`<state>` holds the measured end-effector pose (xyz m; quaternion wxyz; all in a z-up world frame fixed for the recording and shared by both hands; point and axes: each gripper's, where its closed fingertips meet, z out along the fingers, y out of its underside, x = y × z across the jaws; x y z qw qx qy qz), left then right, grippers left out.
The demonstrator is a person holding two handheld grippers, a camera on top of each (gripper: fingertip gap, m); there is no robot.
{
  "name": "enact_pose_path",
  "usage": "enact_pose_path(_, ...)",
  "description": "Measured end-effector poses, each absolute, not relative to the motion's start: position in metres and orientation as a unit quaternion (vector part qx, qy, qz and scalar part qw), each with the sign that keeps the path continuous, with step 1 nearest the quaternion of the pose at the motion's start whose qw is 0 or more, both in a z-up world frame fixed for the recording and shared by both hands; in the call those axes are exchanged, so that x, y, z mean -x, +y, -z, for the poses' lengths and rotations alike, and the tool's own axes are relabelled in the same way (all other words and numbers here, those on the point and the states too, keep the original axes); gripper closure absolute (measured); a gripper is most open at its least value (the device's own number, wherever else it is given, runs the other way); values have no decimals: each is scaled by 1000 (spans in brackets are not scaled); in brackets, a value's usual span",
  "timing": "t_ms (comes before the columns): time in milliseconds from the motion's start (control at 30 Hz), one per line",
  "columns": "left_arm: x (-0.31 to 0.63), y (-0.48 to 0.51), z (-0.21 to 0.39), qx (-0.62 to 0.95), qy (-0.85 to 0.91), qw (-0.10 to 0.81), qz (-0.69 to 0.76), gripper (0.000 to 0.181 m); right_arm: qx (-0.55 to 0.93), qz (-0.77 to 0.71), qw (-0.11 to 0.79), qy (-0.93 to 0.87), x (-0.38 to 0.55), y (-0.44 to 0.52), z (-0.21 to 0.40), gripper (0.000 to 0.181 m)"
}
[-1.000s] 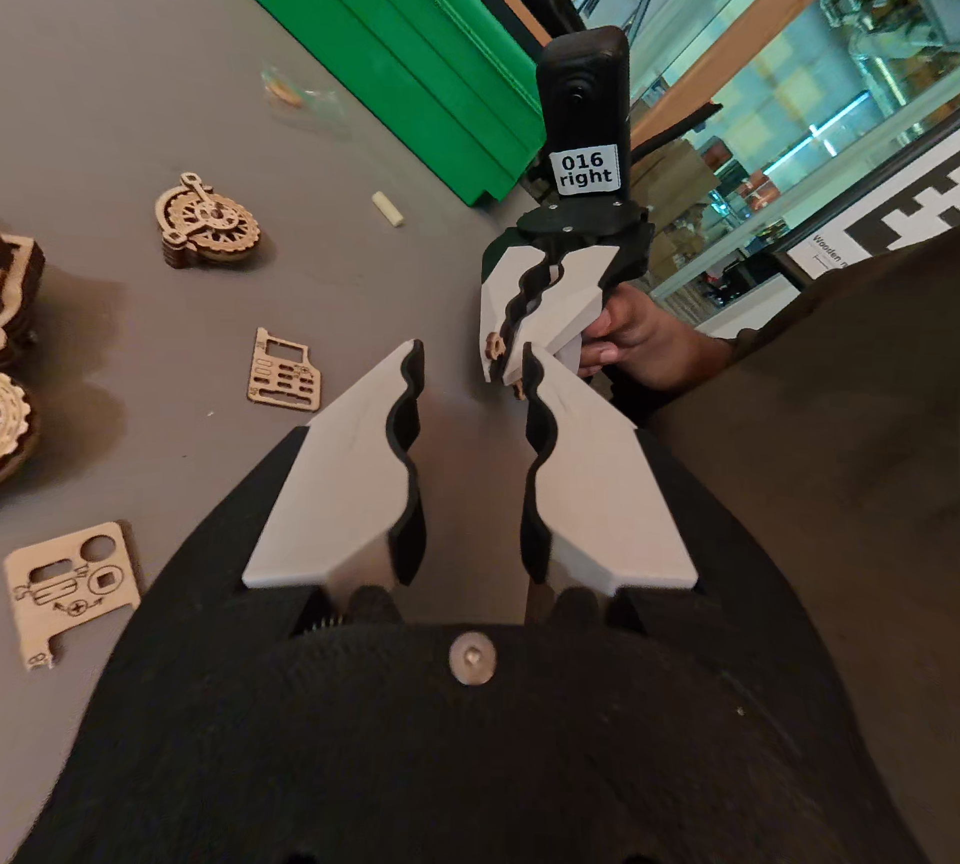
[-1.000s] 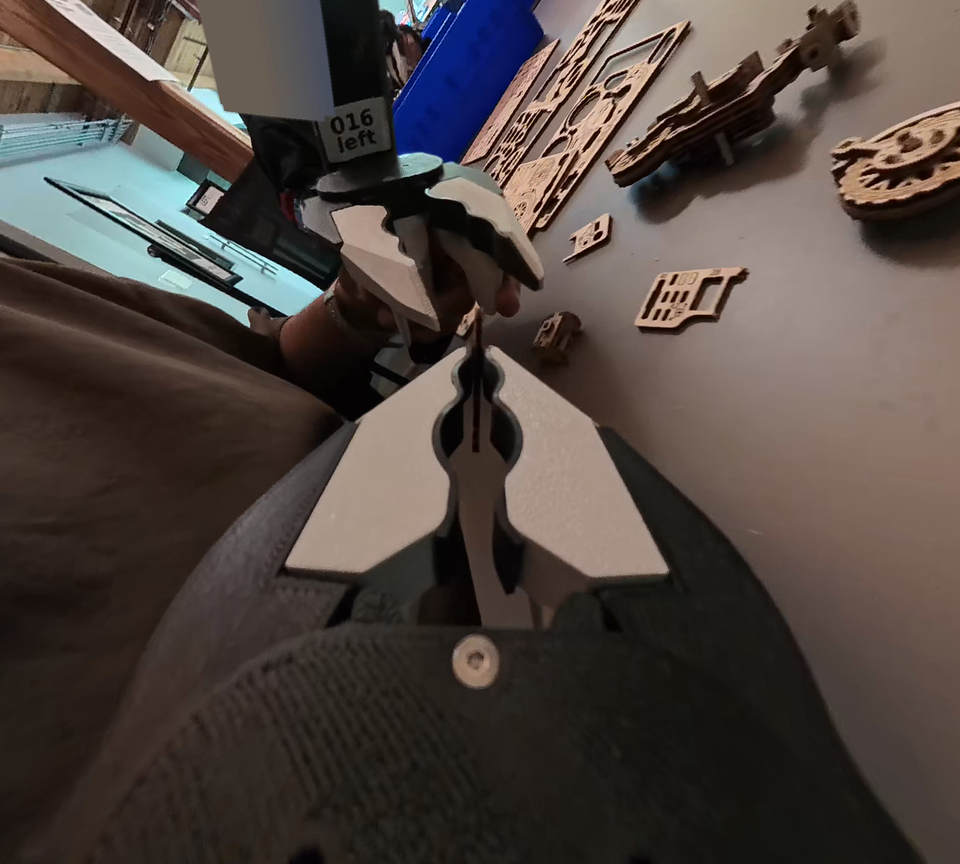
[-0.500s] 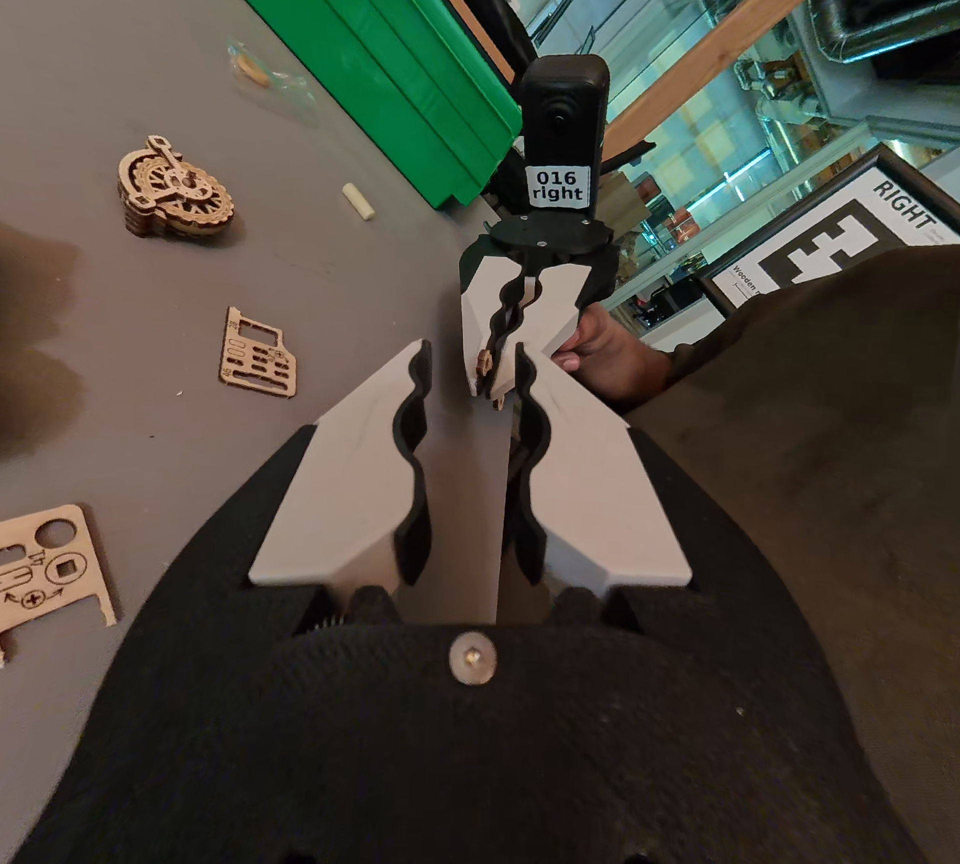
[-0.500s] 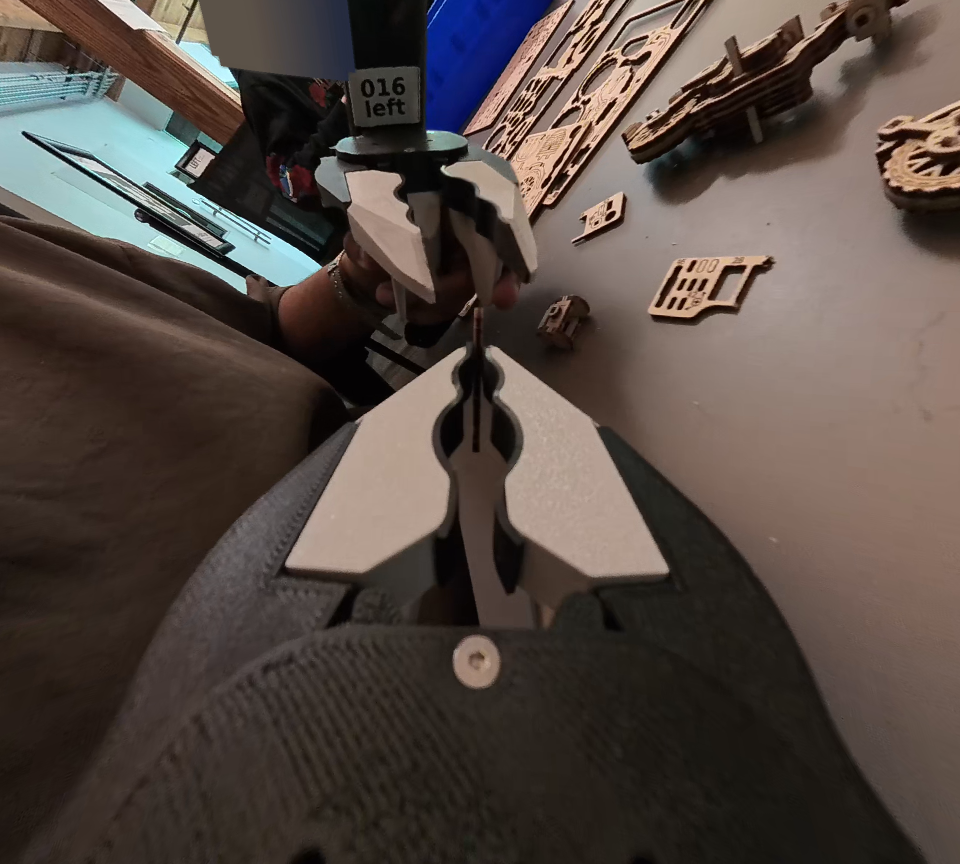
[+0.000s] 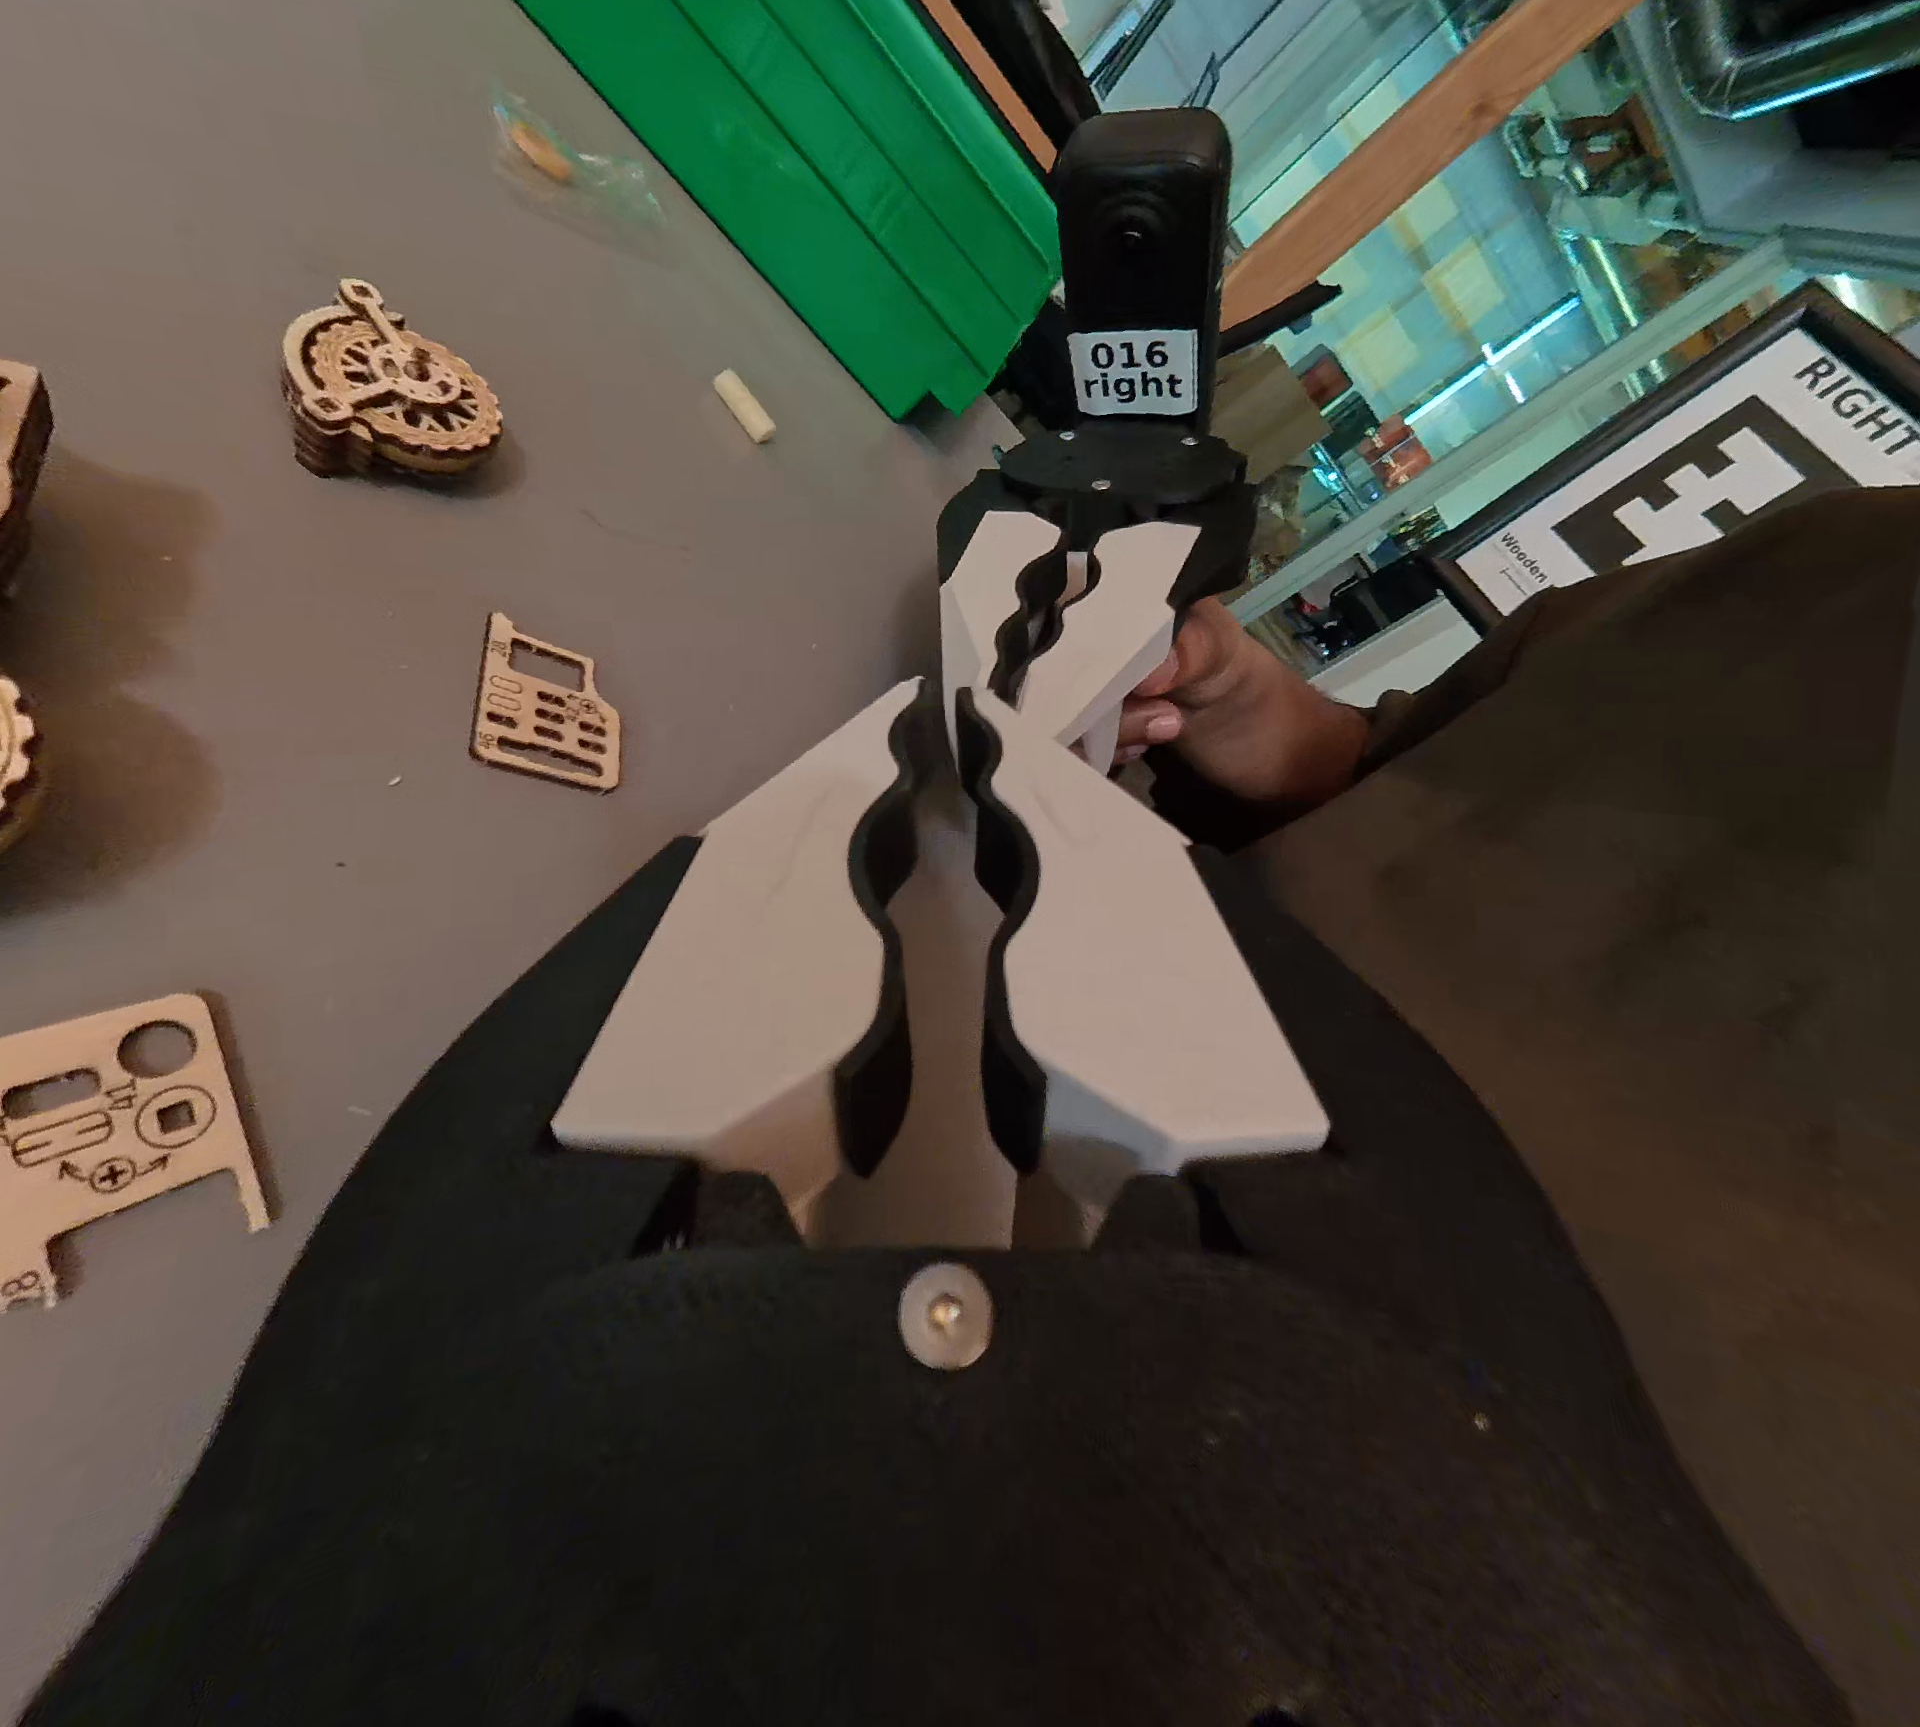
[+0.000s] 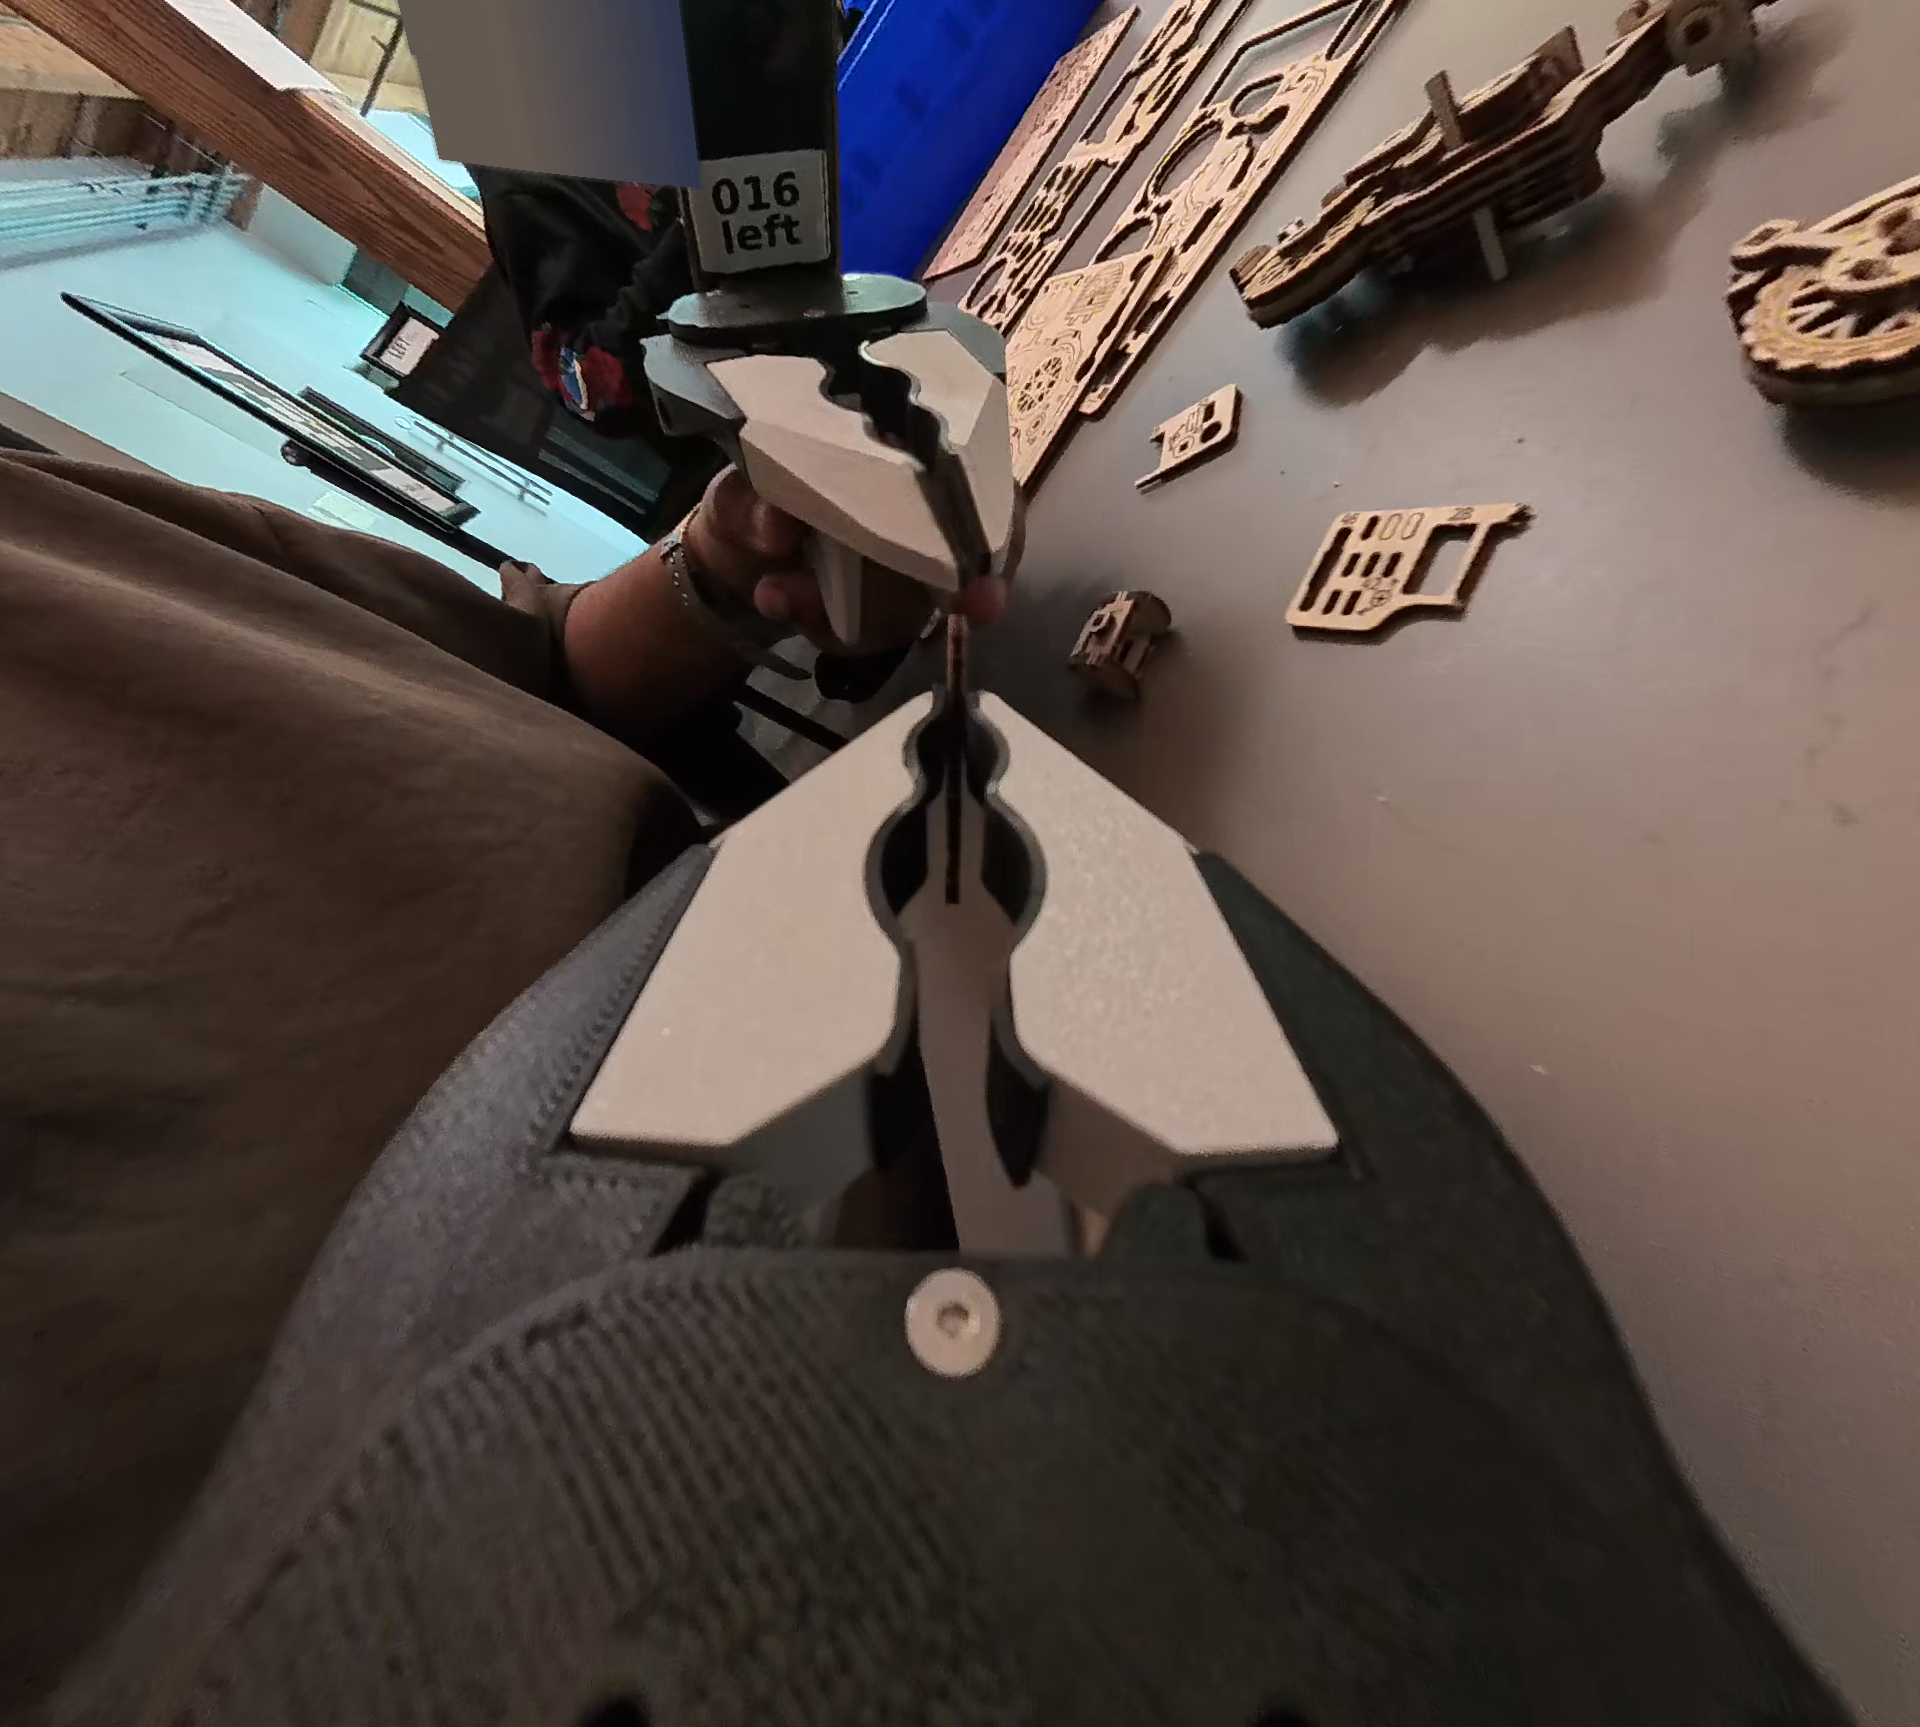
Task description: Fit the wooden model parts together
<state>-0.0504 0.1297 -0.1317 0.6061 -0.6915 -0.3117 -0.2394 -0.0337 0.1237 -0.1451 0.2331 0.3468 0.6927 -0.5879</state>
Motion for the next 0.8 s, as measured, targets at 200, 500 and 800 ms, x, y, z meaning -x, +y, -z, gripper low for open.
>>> enact_pose_path(200, 41, 134, 131, 683, -306, 602, 280, 161, -345, 593, 238, 688, 34, 124, 143, 181)
enact_pose_path(500, 38, 138, 134, 702, -296, 592, 261, 181, -349, 586, 220, 698, 36, 124, 147, 174)
enact_pose_path(800, 69, 120, 134, 656, -364, 612, 250, 181, -412, 603, 18, 683, 95, 182, 142, 166)
